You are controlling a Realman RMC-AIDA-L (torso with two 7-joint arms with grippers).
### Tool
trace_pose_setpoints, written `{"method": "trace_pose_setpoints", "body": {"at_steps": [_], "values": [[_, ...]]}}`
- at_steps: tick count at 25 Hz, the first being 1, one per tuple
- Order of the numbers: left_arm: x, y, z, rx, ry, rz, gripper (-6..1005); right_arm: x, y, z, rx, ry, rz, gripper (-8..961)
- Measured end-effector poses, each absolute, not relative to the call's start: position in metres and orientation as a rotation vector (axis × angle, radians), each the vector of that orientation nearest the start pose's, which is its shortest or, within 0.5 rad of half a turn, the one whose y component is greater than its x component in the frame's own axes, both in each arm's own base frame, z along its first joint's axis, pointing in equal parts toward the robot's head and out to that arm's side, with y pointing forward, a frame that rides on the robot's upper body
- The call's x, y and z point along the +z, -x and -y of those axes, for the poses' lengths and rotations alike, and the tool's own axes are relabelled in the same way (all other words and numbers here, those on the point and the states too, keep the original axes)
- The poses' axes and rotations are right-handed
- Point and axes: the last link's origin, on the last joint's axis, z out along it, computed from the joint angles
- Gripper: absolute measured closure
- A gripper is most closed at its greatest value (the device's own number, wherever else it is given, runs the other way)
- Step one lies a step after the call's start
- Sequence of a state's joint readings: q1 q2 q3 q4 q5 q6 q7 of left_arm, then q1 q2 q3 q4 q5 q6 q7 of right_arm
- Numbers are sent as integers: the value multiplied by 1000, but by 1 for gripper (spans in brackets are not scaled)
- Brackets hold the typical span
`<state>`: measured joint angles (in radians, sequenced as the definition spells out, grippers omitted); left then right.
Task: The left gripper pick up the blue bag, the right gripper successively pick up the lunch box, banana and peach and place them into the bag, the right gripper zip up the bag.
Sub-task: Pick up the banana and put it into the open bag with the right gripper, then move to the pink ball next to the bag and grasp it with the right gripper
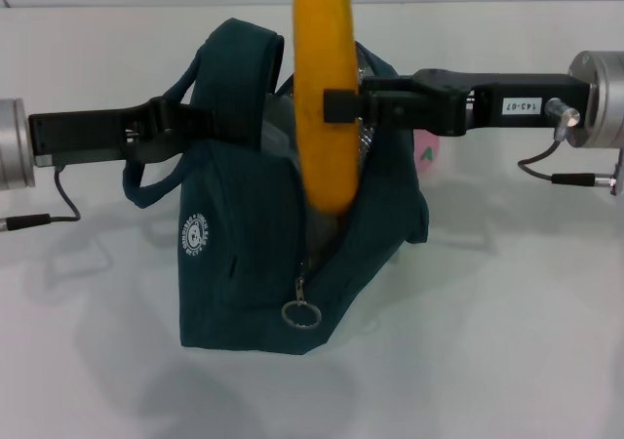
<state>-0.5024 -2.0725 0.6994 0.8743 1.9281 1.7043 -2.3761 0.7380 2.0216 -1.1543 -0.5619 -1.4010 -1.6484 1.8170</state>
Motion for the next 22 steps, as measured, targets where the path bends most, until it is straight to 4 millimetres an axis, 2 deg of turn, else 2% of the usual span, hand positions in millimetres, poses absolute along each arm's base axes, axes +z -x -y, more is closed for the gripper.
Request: {"method": "trace_pose_setpoints", "body": {"at_steps": [10,12,15,19,22], "values": [[41,236,-330,-921,2449,1750,963,-7,-136,-358,1254,2930,-936,362],[41,236,-330,-921,2449,1750,963,-3,-138,-360,1276,2901,-938,282],[41,237,-330,-921,2448,1751,963,17,-146,-366,1363,2794,-931,161],[42,238,-329,-921,2444,1754,963,44,-162,-369,1451,2655,-875,150],[43,242,-329,-915,2430,1758,963,60,-178,-368,1453,2566,-805,144]]}}
